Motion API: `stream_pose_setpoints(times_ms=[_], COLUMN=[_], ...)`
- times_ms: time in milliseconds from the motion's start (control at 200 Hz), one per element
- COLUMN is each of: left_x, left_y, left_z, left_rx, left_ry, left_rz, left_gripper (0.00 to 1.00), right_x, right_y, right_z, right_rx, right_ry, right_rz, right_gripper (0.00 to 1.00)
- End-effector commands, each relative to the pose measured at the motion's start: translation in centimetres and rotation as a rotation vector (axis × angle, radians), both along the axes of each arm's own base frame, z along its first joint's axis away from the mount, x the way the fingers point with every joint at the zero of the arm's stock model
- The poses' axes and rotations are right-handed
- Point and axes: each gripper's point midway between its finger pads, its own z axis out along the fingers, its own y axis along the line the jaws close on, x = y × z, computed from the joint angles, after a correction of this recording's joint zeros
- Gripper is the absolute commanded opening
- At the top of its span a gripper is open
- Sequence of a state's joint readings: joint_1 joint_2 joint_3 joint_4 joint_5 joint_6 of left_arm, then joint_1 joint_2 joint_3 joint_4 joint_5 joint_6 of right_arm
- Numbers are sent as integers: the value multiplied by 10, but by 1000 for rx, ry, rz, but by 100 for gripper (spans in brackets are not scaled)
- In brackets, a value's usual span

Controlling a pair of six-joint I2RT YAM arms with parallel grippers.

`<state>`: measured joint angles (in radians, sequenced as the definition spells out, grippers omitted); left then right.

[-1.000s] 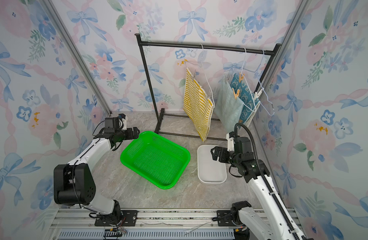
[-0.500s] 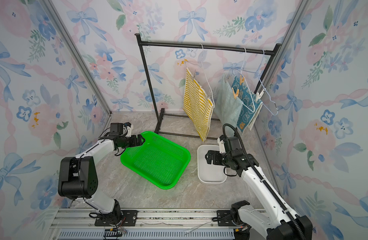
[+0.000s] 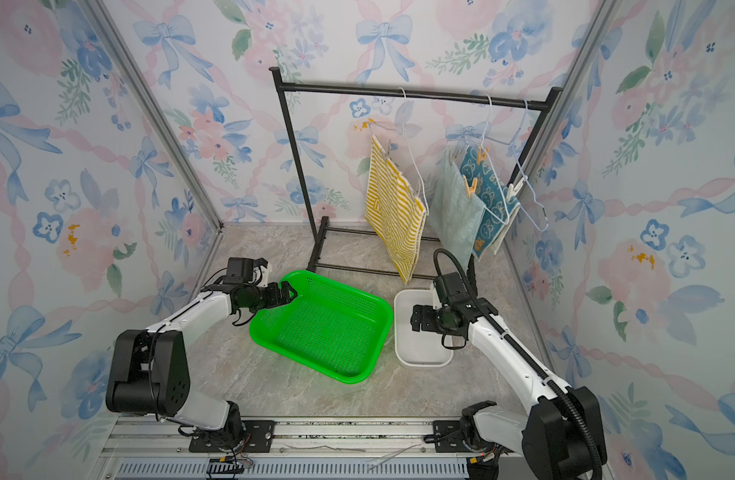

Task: Remove the clothespins securing towels to the hanger
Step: Adjust the basket at the center of the board, then adjust the storage box at the center of the board.

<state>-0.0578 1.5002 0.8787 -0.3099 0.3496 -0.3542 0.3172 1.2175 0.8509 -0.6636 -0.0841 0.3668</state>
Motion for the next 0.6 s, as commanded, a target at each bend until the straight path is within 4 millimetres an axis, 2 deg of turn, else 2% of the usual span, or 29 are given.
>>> stream_pose_setpoints(times_ms=[0,225,410,425,455,595], left_x=[-18,-35,-44,-51,-53,-54], left_y=[-8,-13,-16,-16,-14,10], left_z=[-3,7,18,11,10,15], left_rx=[-30,-55,-97,-94,-88,20], left_ry=[40,21,-4,16,16,-27], left_rz=[12,38,47,47,53,135], left_gripper=[98,98,98,98,98,98], right_x=[7,26,31,31,31,28], right_y=[-5,-20,-35,-36,-39,-52], right_z=[-14,-28,-40,-41,-43,-47], right_rx=[-34,-63,-91,-93,-98,-131], right_ry=[-4,14,67,72,81,101], right_rz=[-36,-88,-132,-135,-143,-166], right_gripper=[93,86,86,86,86,86])
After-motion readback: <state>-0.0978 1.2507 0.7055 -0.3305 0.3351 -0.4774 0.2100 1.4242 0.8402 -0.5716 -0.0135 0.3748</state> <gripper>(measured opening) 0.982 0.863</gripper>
